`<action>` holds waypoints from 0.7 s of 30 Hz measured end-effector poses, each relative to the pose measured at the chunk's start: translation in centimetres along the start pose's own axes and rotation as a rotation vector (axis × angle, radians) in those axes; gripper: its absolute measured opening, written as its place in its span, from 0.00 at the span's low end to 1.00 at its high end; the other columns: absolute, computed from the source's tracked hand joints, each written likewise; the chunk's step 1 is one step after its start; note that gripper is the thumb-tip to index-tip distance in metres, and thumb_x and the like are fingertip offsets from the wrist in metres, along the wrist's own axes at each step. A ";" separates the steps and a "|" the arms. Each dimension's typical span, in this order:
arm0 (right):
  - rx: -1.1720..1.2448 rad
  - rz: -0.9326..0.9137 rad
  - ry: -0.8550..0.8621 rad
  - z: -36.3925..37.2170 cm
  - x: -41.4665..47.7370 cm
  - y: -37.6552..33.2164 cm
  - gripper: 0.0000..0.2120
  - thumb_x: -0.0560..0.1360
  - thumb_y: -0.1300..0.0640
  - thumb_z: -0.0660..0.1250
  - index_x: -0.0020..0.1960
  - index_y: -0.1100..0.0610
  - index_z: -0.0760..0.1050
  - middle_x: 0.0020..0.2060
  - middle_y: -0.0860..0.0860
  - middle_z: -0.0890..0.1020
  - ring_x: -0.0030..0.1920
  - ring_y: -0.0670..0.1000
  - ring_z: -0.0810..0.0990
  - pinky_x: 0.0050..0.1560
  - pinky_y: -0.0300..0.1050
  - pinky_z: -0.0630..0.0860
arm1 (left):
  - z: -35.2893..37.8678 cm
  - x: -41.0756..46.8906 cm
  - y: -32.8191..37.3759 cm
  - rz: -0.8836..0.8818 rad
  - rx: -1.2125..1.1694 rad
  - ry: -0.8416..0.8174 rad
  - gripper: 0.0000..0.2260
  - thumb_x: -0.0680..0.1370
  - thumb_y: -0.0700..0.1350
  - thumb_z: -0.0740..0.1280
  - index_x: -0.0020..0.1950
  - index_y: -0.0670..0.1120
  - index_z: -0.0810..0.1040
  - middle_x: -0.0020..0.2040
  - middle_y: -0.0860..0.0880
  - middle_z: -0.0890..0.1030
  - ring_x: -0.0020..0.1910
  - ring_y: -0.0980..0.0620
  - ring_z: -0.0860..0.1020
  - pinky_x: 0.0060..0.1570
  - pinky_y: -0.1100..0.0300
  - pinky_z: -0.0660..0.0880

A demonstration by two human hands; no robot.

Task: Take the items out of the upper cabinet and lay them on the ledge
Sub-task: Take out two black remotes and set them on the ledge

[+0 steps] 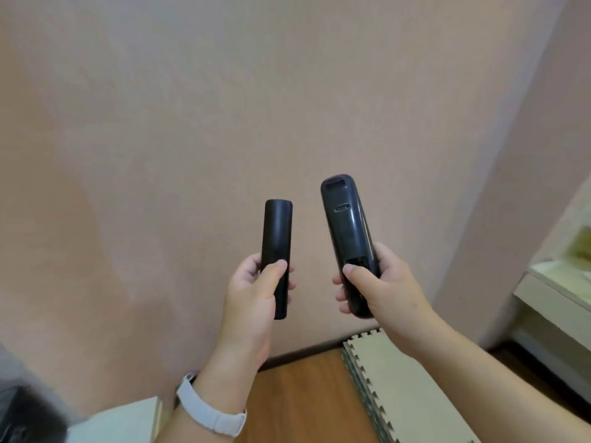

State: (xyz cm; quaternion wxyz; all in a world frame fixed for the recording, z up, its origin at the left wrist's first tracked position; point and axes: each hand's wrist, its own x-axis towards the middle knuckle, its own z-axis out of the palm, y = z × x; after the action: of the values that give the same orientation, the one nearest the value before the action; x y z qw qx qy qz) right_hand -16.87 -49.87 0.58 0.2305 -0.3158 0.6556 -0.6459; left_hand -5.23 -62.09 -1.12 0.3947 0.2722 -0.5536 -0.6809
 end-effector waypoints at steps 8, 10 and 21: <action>0.027 0.004 0.270 -18.7 -9.4 0.1 0.07 0.78 0.62 0.64 0.55 0.54 0.73 0.41 0.58 0.83 0.37 0.54 0.82 0.40 0.52 0.84 | 17.8 -8.5 -2.8 -0.069 0.078 -0.272 0.04 0.78 0.39 0.65 0.51 0.45 0.78 0.39 0.48 0.83 0.34 0.54 0.79 0.35 0.59 0.76; 0.046 0.000 0.325 -22.9 -12.1 0.4 0.07 0.78 0.62 0.64 0.54 0.55 0.73 0.41 0.58 0.82 0.36 0.53 0.81 0.40 0.53 0.83 | 22.1 -10.8 -3.6 -0.066 0.080 -0.336 0.04 0.78 0.39 0.65 0.51 0.44 0.78 0.39 0.49 0.83 0.34 0.55 0.78 0.34 0.60 0.75; 0.074 0.038 0.705 -41.8 -26.6 1.6 0.08 0.78 0.62 0.63 0.55 0.53 0.73 0.41 0.59 0.81 0.35 0.52 0.80 0.39 0.50 0.82 | 42.0 -24.1 -9.1 -0.186 0.090 -0.745 0.04 0.78 0.39 0.65 0.51 0.43 0.78 0.38 0.48 0.83 0.35 0.52 0.78 0.35 0.58 0.74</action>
State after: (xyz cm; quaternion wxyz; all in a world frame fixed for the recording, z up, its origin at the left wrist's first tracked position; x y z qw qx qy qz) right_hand -28.27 -1.70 -1.39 0.0135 -0.0526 0.6769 -0.7340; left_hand -28.31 -18.56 -1.50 0.0906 0.0724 -0.6614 -0.7410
